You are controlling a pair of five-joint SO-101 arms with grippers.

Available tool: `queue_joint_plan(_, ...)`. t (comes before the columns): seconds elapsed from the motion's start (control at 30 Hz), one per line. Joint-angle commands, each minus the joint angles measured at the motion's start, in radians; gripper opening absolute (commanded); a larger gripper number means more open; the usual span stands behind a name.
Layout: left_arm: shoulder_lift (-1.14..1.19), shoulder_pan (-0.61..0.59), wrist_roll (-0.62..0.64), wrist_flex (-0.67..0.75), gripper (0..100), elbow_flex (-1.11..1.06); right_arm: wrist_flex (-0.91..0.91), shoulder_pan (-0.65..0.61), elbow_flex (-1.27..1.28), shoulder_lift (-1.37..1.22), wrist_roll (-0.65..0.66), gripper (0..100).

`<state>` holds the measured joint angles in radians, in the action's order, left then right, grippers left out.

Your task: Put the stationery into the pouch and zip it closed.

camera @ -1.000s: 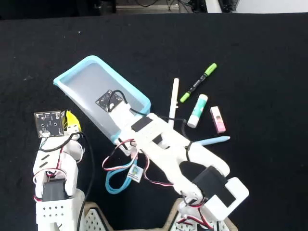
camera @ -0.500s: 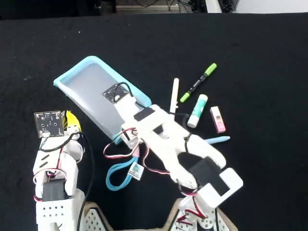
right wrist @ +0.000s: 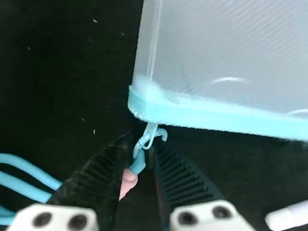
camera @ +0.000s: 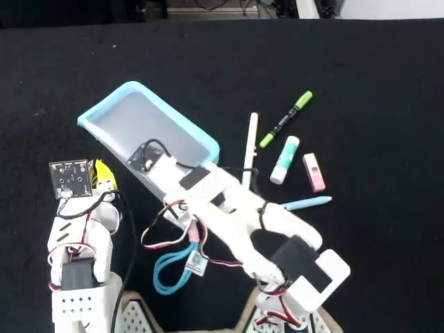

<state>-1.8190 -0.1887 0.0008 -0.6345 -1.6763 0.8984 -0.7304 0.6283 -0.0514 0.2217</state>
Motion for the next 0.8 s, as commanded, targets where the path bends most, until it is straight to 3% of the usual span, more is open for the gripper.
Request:
queue_joint_plan(0.0, -0.006, 0.005, -0.002, -0.005, 3, -0.022, 0.015, -0.011, -0.004, 0.058, -0.002, 4.9)
queue_joint_plan(0.13, -0.006, -0.015, -0.002, -0.005, 3, -0.022, 0.015, -0.009, -0.004, 0.048, -0.072, 12.6)
queue_joint_plan(0.43, -0.006, -0.065, 0.005, -0.003, 3, -0.022, 0.009, -0.008, -0.002, 0.048, -0.035, 9.0)
queue_joint_plan(0.53, -0.006, -0.065, 0.005, -0.003, 3, -0.022, 0.009, -0.002, -0.002, 0.048, 0.051, 0.5)
queue_joint_plan(0.77, -0.006, -0.039, 0.005, -0.005, 3, -0.022, 0.044, 0.094, 0.005, 0.173, 0.080, 1.1)
